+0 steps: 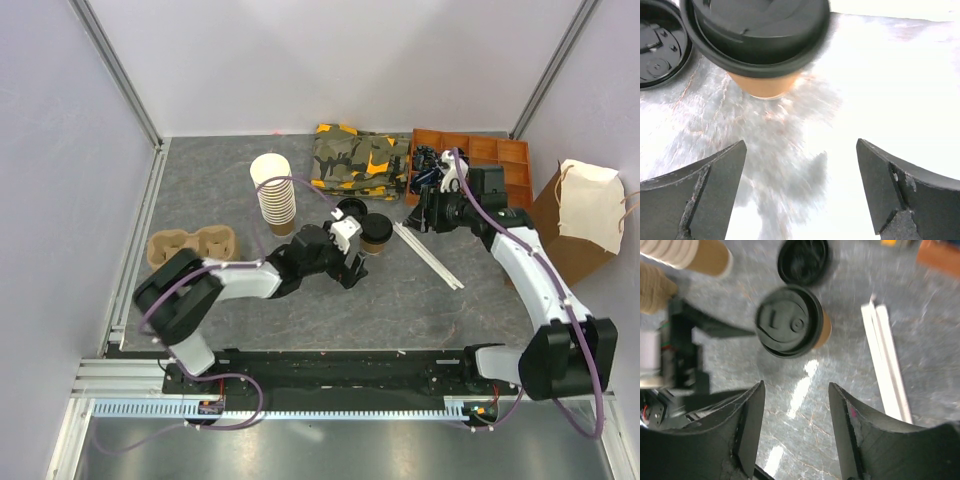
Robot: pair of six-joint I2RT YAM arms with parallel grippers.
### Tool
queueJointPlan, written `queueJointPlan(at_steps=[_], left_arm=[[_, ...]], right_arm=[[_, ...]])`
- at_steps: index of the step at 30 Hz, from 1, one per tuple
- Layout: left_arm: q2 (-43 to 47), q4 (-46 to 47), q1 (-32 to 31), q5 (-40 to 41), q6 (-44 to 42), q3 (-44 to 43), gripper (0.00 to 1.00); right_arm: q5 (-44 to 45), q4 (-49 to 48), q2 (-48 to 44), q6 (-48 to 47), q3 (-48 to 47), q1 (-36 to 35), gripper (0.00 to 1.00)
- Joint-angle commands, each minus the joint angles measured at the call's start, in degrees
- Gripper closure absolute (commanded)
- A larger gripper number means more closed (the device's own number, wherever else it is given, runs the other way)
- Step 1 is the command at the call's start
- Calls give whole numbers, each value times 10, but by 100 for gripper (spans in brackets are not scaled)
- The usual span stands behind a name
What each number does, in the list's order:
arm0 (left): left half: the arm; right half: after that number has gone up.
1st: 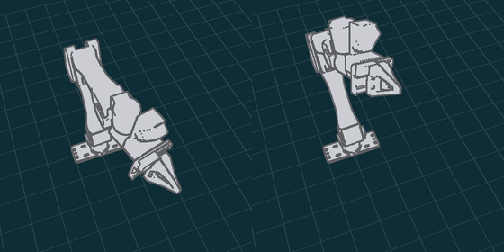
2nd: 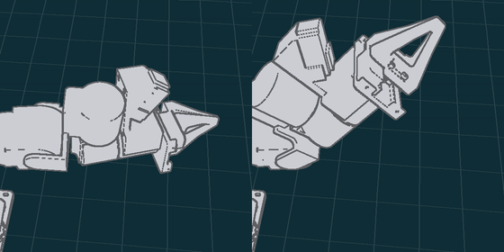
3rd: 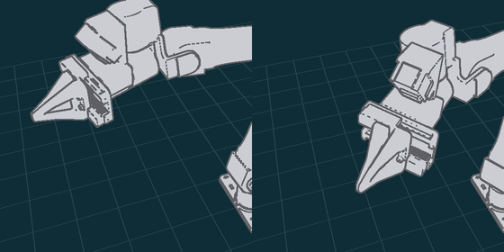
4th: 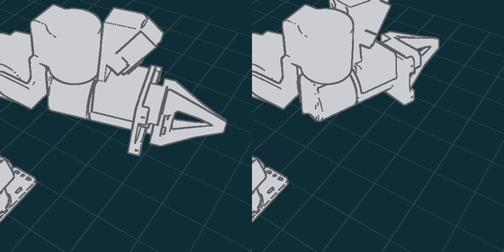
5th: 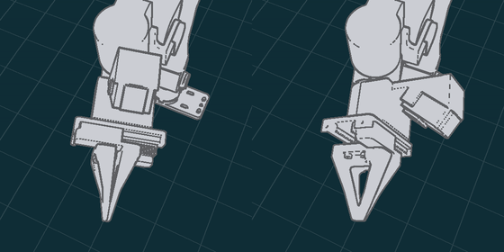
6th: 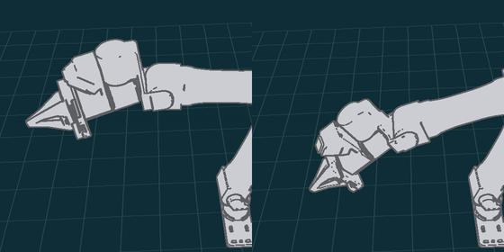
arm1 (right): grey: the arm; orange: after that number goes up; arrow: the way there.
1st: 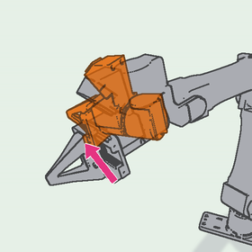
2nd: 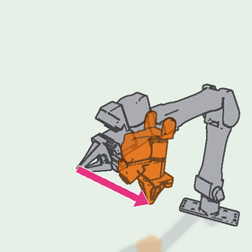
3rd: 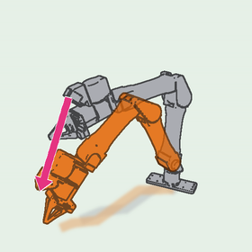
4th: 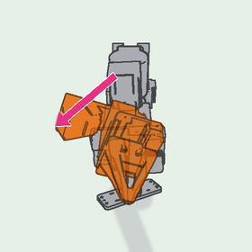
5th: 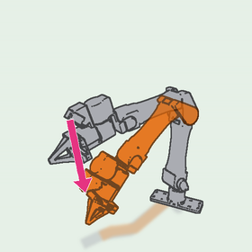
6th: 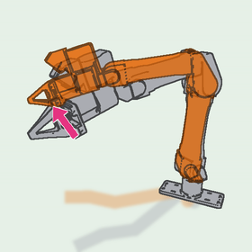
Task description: Pack the takeout coffee
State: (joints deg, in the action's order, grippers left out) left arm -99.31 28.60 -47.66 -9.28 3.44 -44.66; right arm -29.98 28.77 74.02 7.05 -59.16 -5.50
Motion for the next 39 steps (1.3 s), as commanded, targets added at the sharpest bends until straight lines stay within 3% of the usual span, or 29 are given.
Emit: queueJointPlan(at_steps=[1,4,5,10,13,18,23,27,30,34,37,39], left_arm=[[144,-50,-2,-44,-13,30,0],[240,-101,-2,-59,-7,60,0],[269,-117,-2,-61,-6,69,0],[413,-271,4,-46,-11,61,0],[488,-370,38,-24,-3,31,0],[546,-505,164,-7,12,-52,0],[566,-574,255,57,-3,-77,0],[549,-593,380,3,34,-80,0],[510,-624,453,-52,53,-101,1],[469,-666,514,-66,58,-147,2],[426,-739,591,-74,55,-189,7],[403,-768,681,-106,38,-209,11]], right_arm=[[5,2,-60,1,-44,1,36],[-4,29,-84,34,-73,2,30],[0,42,-88,47,-82,2,21],[-52,51,-106,163,-166,2,2],[-50,31,-104,255,-191,2,2],[-43,7,-51,395,-262,0,2],[-45,-15,23,487,-371,-13,2],[-60,-27,103,547,-459,-16,2],[-67,-32,136,542,-489,-18,2],[-54,-40,134,519,-458,-22,2],[-53,-36,125,450,-412,-26,2],[-41,-36,98,407,-359,-27,2]])
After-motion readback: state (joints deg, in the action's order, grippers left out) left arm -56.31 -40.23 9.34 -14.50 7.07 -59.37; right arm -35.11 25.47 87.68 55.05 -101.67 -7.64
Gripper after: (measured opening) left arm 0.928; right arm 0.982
